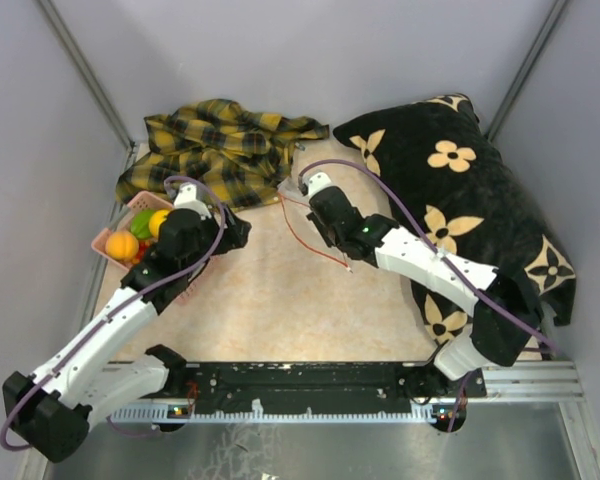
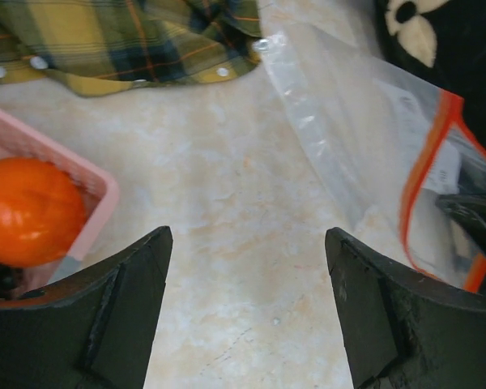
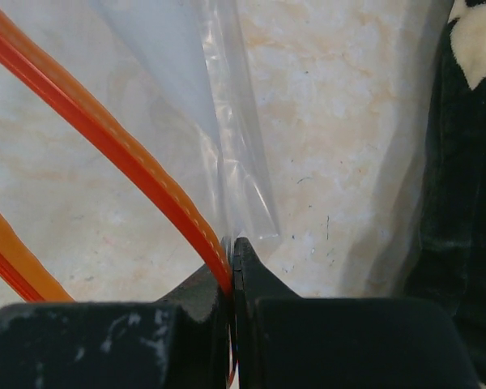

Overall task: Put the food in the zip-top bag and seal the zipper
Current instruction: Open the zipper of the food storage bag at the center of the board, then pick up the fake fruit from the bin.

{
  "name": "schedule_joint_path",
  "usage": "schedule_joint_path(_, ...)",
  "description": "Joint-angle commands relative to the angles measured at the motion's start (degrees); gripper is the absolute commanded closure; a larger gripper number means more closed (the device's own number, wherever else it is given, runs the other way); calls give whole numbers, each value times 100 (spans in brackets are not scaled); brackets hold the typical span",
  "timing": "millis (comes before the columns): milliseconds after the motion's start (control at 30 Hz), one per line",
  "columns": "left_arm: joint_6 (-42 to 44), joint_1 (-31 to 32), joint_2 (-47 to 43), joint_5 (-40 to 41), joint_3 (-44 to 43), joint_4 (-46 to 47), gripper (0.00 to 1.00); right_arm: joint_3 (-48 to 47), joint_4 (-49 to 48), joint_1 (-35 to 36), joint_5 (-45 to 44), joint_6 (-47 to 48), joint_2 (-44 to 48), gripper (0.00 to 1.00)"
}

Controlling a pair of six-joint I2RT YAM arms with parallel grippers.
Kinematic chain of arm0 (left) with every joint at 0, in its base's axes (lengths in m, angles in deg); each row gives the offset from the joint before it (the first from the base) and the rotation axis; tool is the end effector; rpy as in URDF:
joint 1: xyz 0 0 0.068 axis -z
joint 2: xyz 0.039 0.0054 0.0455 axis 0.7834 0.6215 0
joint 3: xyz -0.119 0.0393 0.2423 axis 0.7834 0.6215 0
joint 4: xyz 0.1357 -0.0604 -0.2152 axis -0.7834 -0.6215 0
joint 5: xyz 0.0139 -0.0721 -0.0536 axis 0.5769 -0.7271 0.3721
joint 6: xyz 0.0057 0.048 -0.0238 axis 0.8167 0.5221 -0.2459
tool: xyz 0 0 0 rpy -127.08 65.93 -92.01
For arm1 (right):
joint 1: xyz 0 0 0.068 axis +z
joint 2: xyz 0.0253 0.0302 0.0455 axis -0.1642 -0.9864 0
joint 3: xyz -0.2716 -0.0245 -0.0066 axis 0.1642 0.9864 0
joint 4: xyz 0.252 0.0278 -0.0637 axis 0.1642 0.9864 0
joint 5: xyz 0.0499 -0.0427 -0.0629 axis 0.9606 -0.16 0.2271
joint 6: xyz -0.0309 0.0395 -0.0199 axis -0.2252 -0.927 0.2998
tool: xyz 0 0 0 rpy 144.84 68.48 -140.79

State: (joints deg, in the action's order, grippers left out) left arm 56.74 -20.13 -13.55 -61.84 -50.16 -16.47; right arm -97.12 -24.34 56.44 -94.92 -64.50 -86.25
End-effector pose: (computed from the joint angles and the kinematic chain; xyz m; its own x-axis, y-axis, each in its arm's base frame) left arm 0.1868 -0.1050 0.3085 -0.4305 -0.3135 -0.8464 0.1330 0.9055 -0.4030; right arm 0.2335 0.2301 0.2888 -0.4624 -0.4703 -0.7516 -0.4673 0.8497 -0.2442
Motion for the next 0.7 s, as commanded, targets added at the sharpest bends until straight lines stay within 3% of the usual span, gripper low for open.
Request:
schedule_joint_path(0,131,-437,-98,384,-177,-617,17,-399,-85,79,-402,115,-51,100)
schedule_joint_path(167,318,-1397,84,288,-231,-1006,14,-414,-98,84,-357,132,-96,100)
schedule_joint_path(400,520,-2201,859,587,-754,-1724,6,-372,-129,92,-318,174,-55,100)
schedule_joint_path(667,997,-3067,1573,255,-1008,-1528,1,-212,-342,93,-170,193,-43,100)
